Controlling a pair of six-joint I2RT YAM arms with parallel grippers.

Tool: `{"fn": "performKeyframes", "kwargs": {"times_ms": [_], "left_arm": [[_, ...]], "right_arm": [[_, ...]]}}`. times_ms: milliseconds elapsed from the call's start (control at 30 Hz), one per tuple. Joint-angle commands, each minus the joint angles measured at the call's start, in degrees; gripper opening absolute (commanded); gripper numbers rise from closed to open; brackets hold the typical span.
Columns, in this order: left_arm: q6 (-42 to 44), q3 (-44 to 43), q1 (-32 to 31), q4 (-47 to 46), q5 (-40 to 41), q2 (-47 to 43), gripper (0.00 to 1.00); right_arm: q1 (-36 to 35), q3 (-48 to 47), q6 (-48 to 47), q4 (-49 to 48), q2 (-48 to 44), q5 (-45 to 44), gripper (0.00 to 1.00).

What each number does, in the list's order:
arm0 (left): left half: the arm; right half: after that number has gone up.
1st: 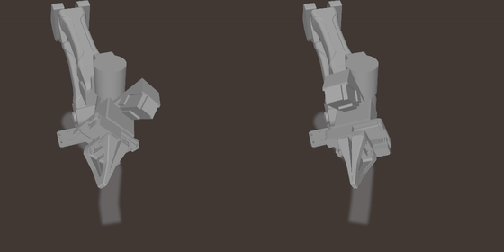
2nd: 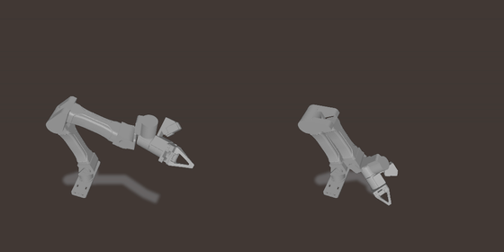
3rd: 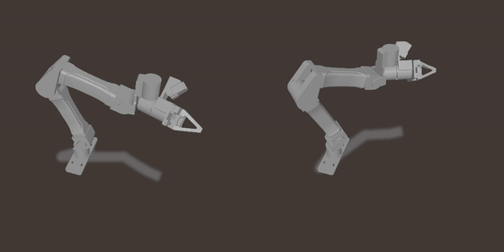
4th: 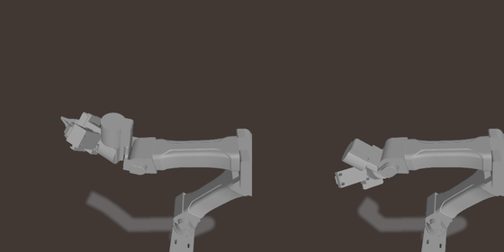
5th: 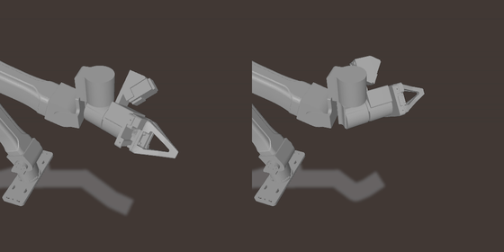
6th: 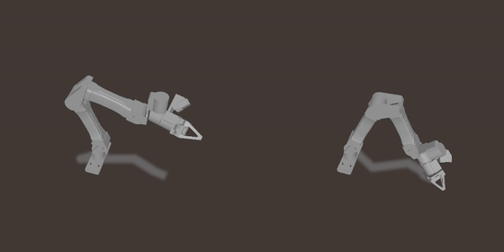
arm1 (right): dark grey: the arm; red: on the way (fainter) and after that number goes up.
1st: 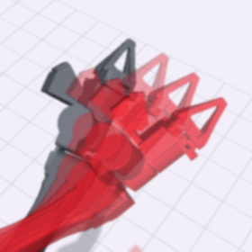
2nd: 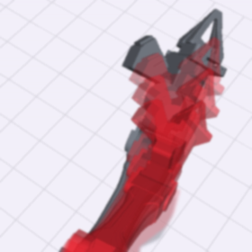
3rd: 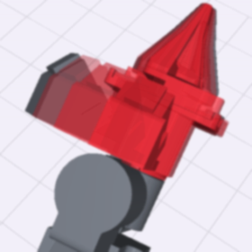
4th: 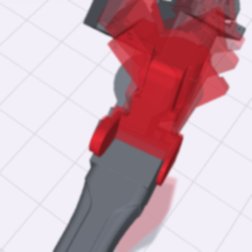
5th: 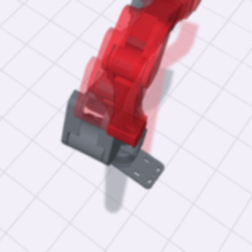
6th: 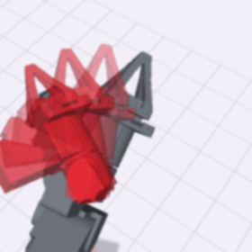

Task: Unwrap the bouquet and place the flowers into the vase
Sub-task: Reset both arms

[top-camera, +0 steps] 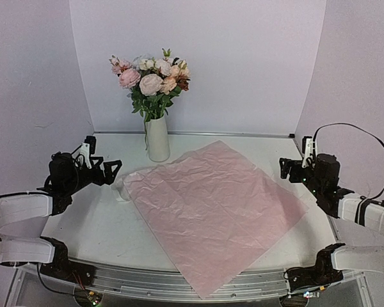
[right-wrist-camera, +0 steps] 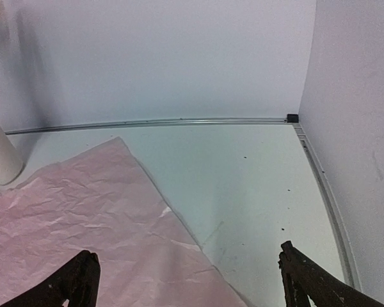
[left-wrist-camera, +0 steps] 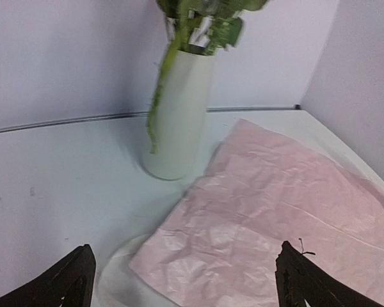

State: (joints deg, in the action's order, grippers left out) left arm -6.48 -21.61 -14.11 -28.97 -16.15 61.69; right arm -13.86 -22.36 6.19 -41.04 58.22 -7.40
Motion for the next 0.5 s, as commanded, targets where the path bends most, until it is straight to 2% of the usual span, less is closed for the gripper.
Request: {"fn": "performKeyframes", "kwargs": {"times_ms": [0, 67, 167, 333, 467], "left_arm": [[-0.17, 0.06, 0.49, -3.28, 20.85, -1.98, 1.00], [0.52, 0.89, 0.61, -4.50, 26.08, -1.76, 1.00], [1.40, 2.22, 1.05, -8.37, 29.88, 0.51, 1.00], [1.72, 3.76, 1.51, -15.94, 33.22, 6.63, 1.00], [2.67, 4.35, 2.13, -21.52, 33.93, 10.85, 1.00]], "right_arm": [[2.97, 4.00, -3.50, -7.82, 1.29, -4.16, 0.98], [3.59, 5.93, -3.66, -12.55, 2.44, -4.18, 0.98], [4.77, 7.61, -5.67, -18.41, 6.15, -2.34, 0.98], [5.72, 4.51, -6.95, -24.88, 18.14, -1.79, 0.98], [8.20, 2.86, -9.72, -28.44, 21.95, 0.63, 0.94]]}}
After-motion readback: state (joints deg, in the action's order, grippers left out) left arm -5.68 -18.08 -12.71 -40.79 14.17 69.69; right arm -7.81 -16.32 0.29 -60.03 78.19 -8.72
